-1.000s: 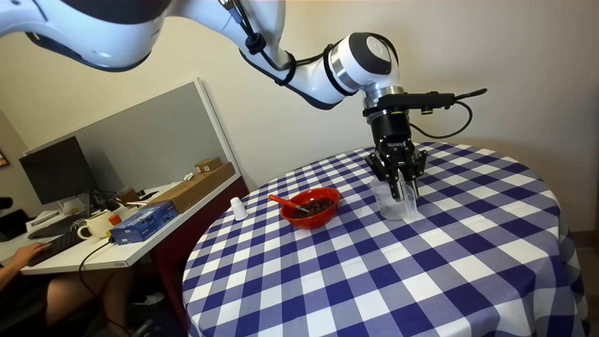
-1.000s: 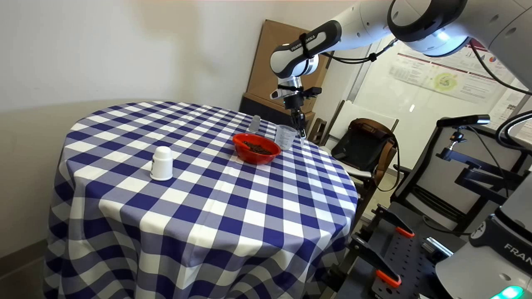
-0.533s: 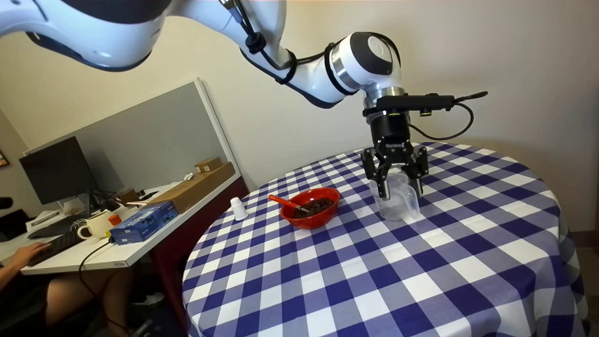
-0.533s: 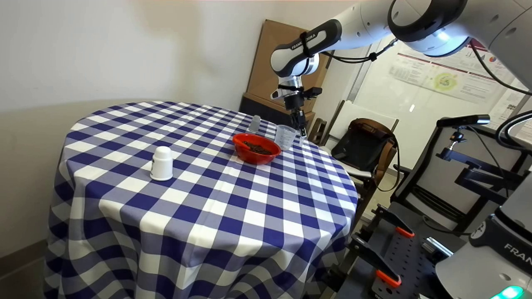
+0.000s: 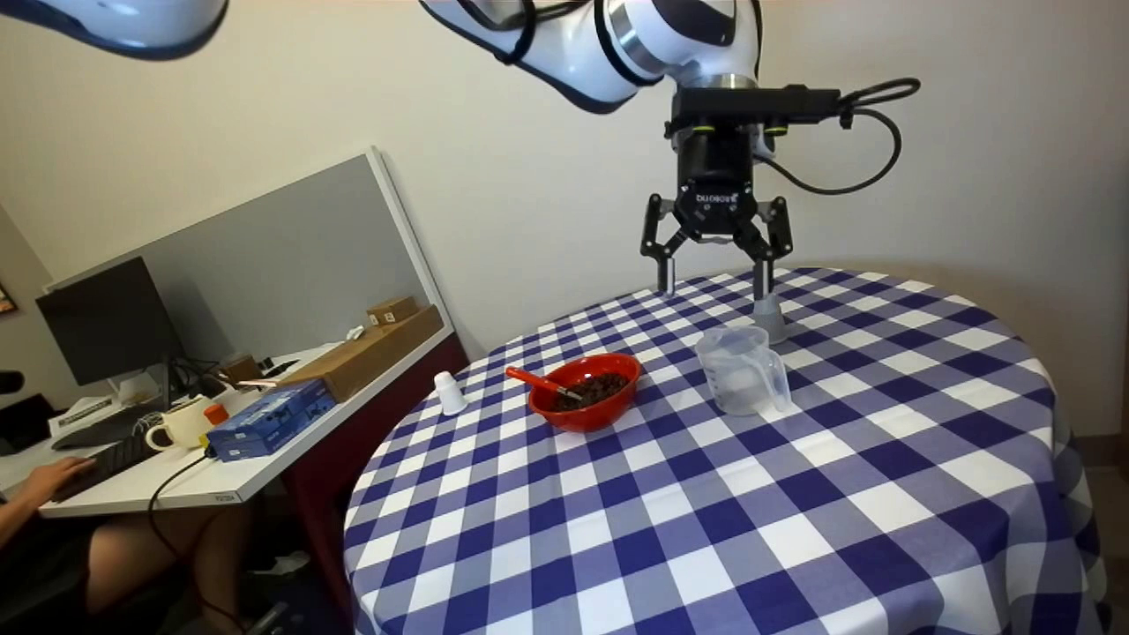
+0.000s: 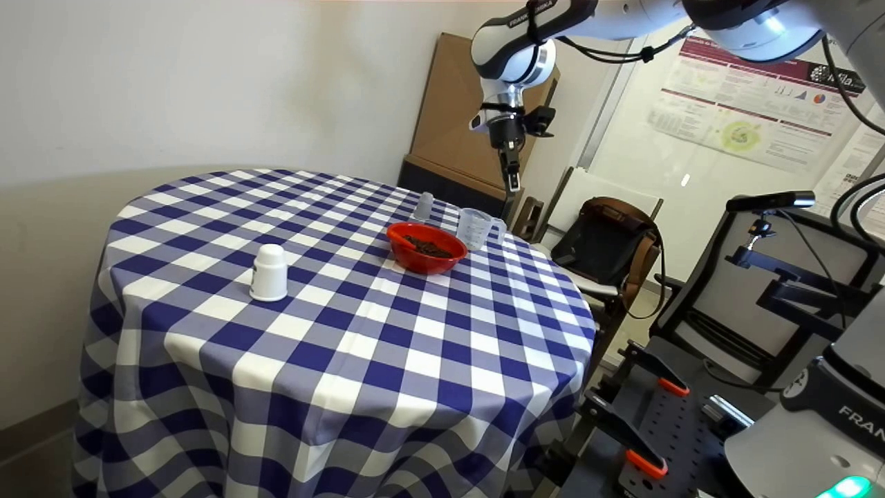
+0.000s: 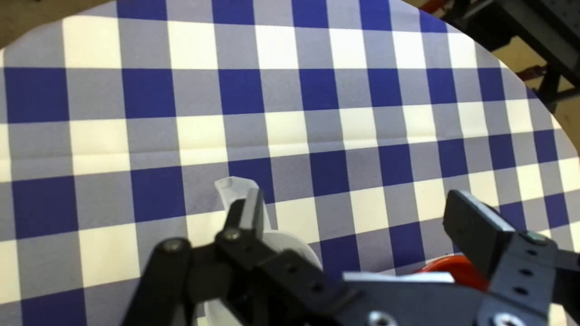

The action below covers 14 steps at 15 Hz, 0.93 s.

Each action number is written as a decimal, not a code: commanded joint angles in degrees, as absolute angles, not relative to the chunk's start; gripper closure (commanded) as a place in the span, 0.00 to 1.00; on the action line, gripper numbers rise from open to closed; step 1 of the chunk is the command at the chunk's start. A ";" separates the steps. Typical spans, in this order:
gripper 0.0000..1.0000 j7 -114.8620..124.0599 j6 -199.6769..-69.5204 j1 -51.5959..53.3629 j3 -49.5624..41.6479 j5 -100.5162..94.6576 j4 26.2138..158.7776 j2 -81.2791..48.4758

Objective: Pour the contents from the clear jar into the red bowl then put the clear jar on the table

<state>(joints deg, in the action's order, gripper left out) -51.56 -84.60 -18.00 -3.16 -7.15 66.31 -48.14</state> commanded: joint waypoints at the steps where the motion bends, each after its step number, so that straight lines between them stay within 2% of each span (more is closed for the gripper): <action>1: 0.00 -40.08 -87.69 -17.20 -3.14 -2.08 78.54 -38.18; 7: 0.00 -25.78 -102.32 -14.17 -1.89 2.45 94.06 -27.62; 14: 0.00 -20.92 -115.32 -9.45 -1.19 1.50 113.66 -15.60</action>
<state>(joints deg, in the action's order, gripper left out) -22.81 -110.13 -10.93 -1.39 1.18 102.48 -23.49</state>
